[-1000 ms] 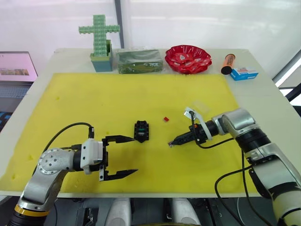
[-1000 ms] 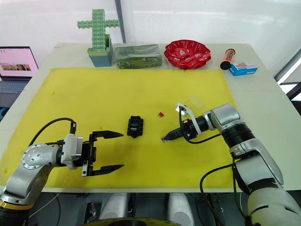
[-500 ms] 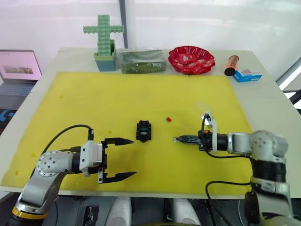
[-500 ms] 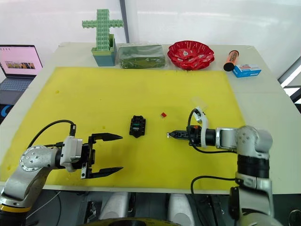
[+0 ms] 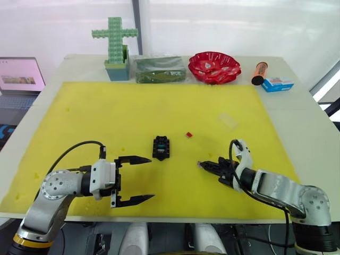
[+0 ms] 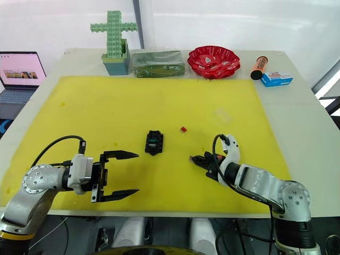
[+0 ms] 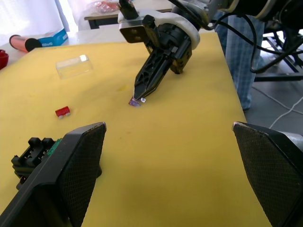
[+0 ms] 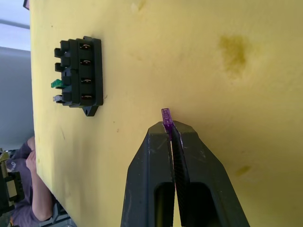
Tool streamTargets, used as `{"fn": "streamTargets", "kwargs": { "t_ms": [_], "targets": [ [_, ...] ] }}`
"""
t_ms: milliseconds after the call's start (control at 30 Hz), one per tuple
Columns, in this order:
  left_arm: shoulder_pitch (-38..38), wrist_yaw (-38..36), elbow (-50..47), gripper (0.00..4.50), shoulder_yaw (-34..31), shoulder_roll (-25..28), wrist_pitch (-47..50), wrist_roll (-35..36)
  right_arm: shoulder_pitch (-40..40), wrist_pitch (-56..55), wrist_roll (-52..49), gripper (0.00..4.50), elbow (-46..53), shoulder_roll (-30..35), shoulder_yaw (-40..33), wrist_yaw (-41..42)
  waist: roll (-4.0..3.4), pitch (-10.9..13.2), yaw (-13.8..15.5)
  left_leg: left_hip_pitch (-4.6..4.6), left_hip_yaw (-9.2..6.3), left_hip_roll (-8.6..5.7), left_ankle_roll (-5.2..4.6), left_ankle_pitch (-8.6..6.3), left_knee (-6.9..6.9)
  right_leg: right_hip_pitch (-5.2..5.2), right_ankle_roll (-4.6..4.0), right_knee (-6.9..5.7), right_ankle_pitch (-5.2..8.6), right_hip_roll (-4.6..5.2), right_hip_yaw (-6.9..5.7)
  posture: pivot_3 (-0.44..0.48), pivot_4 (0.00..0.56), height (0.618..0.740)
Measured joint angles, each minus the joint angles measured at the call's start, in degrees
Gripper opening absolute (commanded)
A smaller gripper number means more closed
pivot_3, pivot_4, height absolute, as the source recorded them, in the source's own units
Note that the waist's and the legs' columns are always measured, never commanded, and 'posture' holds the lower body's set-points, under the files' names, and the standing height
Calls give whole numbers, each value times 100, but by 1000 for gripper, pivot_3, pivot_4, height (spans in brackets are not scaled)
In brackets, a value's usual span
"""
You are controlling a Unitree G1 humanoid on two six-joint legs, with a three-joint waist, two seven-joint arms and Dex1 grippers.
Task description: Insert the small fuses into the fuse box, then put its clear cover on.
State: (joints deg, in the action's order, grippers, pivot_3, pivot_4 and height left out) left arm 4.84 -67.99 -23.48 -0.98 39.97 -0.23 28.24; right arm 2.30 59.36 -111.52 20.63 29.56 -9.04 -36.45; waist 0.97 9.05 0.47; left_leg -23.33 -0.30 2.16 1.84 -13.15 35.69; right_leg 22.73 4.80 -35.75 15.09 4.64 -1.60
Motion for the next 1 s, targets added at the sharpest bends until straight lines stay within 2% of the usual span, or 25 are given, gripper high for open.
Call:
{"fn": "streamTargets", "kwargs": {
  "t_ms": [67, 167, 300, 400, 500, 567, 700, 800, 867, 1000],
  "targets": [
    [0, 25, -18, 4500, 9, -1, 11, 0, -18, -130, -3, 29, 66, 28, 97, -77, 0, 0, 5, 0, 0, 1, 0, 0, 0, 0, -1, 2, 0, 0, 0, 0, 150, 740],
    [0, 56, -33, 4500, 17, -4, 14, -1, -32, -232, -4, 668, 100, 71, 213, -55, 0, 0, 9, 0, 1, 7, 0, 0, -1, 0, -2, 9, 0, -3, 0, 0, 150, 740],
    [-5, 66, -35, 4500, 21, -4, 24, -1, -48, -243, -17, 1974, 188, 119, 329, 114, -1, 0, 12, -2, 3, 10, 0, 0, -2, -1, -3, 16, 0, -5, 0, 0, 150, 740],
    [-6, 73, -41, 4500, 22, -6, 82, -1, -109, -162, -89, 2984, 209, 493, 340, 471, -4, -2, 34, -2, 2, 10, 0, 0, -1, -10, -3, 28, 0, -4, 0, 0, 150, 740],
    [-9, 72, -41, 4500, 26, -14, 90, -2, -71, 203, -135, 4030, 80, 1176, 319, 1221, -4, -2, 35, -3, 3, 9, 0, 0, 2, -18, -6, 44, -2, -2, 2, 0, 150, 740],
    [-22, 71, -42, 4500, 38, -19, 91, -3, 148, 610, -143, 4458, -234, 1781, 359, 1968, -6, -2, 32, -3, 6, 8, 0, 0, 5, -20, -9, 49, -4, 1, 6, 0, 150, 740],
    [-49, 69, -40, 4500, 80, -40, 90, -5, 563, 1400, -121, 4458, -973, 2914, 566, 3300, -7, -1, 39, -8, 6, 7, -4, -3, 10, -18, -10, 54, -5, 2, 6, 0, 150, 740],
    [-75, 62, -36, 4500, 122, -66, 88, -5, 1030, 1805, -96, 4458, -1348, 3416, 887, 3804, -12, 2, 24, -8, 10, 8, -16, -10, 12, -14, -10, 54, -5, -2, 6, 0, 150, 740],
    [-128, 54, -35, 4500, 161, -74, 86, -4, 1533, 1999, -74, 4458, -1485, 3528, 1050, 4098, -17, 4, 10, -8, 16, 16, -27, -16, 14, -8, -12, 53, -8, -11, 6, 0, 150, 740],
    [-185, 46, -29, 4500, 208, -157, 73, -4, 2607, 2509, 819, 4458, -2048, 3243, 1299, 5255, -21, 6, 24, -14, 19, 25, -53, -31, 25, -4, -12, 54, -8, -24, 6, 0, 150, 740]
  ]
}}
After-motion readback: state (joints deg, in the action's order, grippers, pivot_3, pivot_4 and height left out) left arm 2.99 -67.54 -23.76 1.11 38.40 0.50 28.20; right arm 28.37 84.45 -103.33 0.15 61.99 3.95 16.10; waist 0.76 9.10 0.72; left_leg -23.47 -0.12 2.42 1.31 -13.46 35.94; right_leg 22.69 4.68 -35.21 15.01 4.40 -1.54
